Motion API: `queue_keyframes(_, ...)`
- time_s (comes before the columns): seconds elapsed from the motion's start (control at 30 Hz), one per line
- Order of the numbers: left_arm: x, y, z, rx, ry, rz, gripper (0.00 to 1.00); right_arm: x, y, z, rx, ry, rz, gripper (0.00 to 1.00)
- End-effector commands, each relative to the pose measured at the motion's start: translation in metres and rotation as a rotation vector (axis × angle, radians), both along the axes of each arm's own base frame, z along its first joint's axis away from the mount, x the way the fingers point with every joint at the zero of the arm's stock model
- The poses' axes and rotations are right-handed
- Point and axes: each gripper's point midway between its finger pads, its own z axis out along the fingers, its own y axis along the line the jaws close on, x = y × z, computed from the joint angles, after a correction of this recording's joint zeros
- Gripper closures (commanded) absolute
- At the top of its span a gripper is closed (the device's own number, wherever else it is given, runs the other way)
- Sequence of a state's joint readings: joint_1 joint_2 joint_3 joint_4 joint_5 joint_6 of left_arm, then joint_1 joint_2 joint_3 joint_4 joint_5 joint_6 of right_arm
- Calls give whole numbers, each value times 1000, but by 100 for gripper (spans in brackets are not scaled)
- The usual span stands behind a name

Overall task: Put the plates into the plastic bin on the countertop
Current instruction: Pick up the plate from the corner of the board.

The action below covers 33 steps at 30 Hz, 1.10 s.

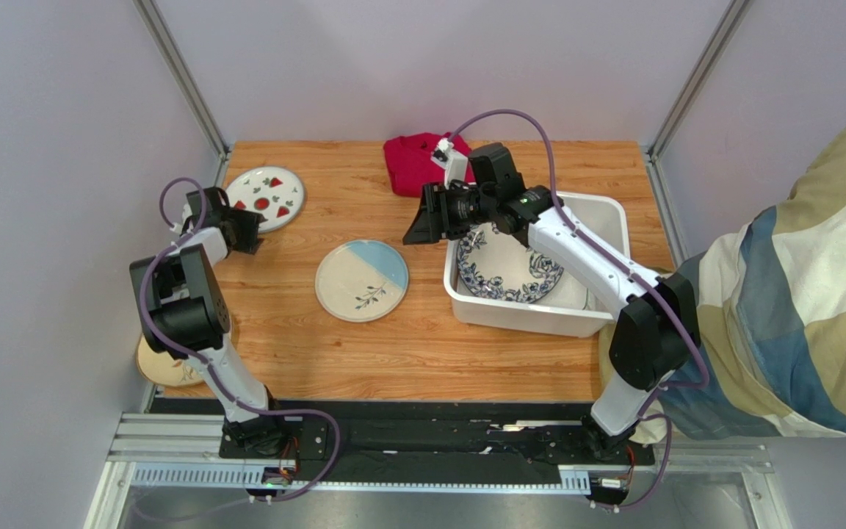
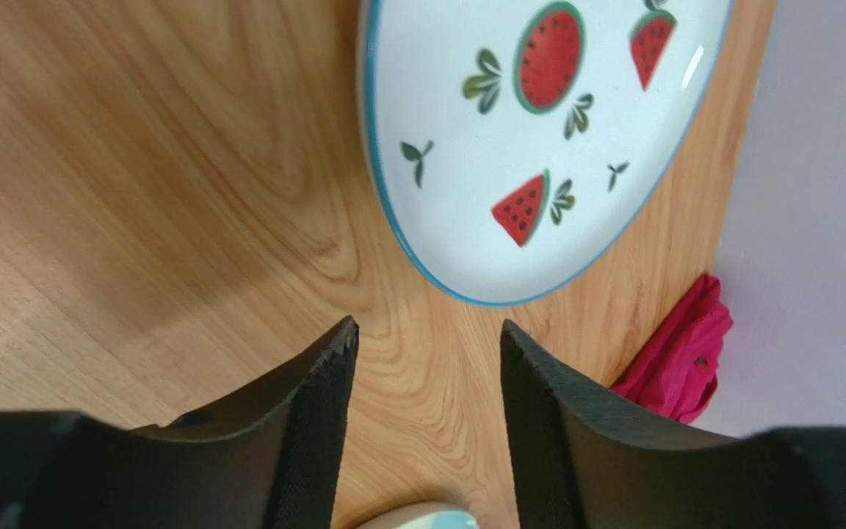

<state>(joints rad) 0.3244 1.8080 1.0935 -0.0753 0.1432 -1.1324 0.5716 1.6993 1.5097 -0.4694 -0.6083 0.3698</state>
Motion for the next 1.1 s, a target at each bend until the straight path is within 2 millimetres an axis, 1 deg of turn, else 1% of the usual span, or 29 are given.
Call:
queue_keyframes(0.0,17,21,10,27,-48,108,42,3,1,25,43,-68,-5,40)
queue_keyframes(0.07,20,23,7,31,-50,121,41,4,3,27,46,-69,1,40)
queue_keyframes(0.13,20,25,-2,26,-38,134,41,5,5,24,47,-61,8,41)
queue_keyframes(0.17,24,28,-1,30,-56,145,41,6,6,25,49,-62,13,41)
queue_keyframes(0.3,25,27,-17,0,-76,178,41,8,9,24,56,-53,23,41)
queue_keyframes(0.4,27,29,-25,-15,-96,199,41,10,10,24,57,-54,25,41)
queue_keyframes(0.47,31,30,-27,-22,-112,211,41,9,11,24,59,-53,30,40)
queue_keyframes(0.57,35,30,-34,-48,-119,224,42,9,11,28,67,-58,32,40)
queue_keyframes(0.7,38,31,-49,-77,-120,257,43,11,12,35,78,-70,32,41)
queue_keyframes(0.77,38,34,-48,-71,-131,275,43,11,13,40,87,-76,36,41)
queue_keyframes(0.87,40,34,-48,-60,-135,263,45,13,14,43,93,-80,39,41)
queue_keyframes(0.93,42,34,-46,-41,-138,235,56,14,15,43,96,-79,41,40)
queue_keyframes(0.97,42,33,-46,-39,-137,227,64,15,14,42,95,-78,40,41)
queue_keyframes(1.0,42,33,-46,-35,-138,221,74,14,15,43,97,-78,43,41)
queue_keyframes(1.07,44,33,-43,-24,-158,209,82,15,15,42,98,-74,42,41)
